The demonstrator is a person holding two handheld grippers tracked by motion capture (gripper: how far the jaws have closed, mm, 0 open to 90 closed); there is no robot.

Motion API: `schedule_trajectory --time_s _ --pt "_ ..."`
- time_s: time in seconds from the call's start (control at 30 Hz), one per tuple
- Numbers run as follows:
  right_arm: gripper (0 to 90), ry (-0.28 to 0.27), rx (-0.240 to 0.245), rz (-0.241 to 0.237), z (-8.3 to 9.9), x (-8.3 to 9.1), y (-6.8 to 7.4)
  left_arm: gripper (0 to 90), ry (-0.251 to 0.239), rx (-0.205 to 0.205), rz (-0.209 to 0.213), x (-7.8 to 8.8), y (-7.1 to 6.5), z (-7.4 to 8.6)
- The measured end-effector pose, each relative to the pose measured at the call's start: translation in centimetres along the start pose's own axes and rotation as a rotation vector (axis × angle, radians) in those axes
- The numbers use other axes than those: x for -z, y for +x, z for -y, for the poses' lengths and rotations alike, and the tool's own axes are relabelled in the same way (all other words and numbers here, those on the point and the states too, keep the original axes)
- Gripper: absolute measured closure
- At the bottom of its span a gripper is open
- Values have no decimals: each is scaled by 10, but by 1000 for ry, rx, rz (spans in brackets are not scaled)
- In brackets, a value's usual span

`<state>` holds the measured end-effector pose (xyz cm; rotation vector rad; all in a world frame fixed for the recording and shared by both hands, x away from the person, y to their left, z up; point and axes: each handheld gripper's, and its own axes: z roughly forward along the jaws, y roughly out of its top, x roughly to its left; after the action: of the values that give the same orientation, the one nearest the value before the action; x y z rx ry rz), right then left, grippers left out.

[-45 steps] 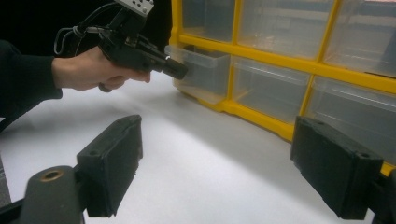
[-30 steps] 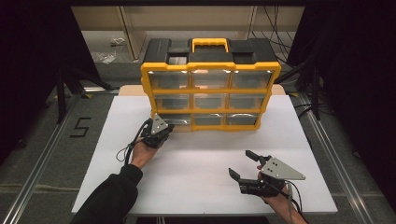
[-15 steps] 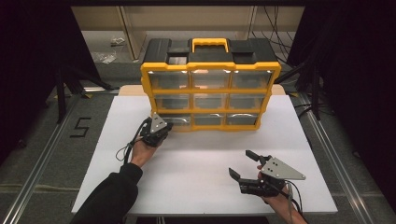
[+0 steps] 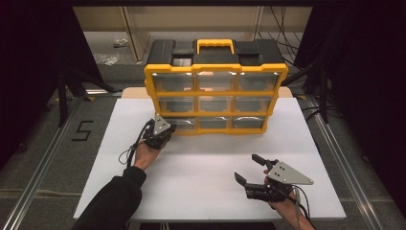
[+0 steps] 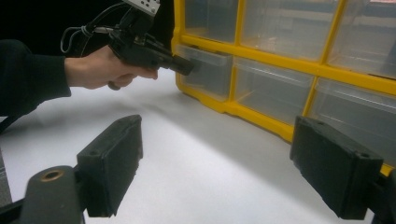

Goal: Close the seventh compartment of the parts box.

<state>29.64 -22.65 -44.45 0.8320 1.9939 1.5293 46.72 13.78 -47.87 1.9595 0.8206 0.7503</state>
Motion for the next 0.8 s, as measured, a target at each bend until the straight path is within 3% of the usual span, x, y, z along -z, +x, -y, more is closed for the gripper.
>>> schedule_trajectory --time_s 0.7,0.8 --pt "180 3 2 -3 0 0 0 896 -5 28 -20 0 10 3" --pt "180 5 2 -3 0 0 0 896 -8 51 -15 0 11 3"
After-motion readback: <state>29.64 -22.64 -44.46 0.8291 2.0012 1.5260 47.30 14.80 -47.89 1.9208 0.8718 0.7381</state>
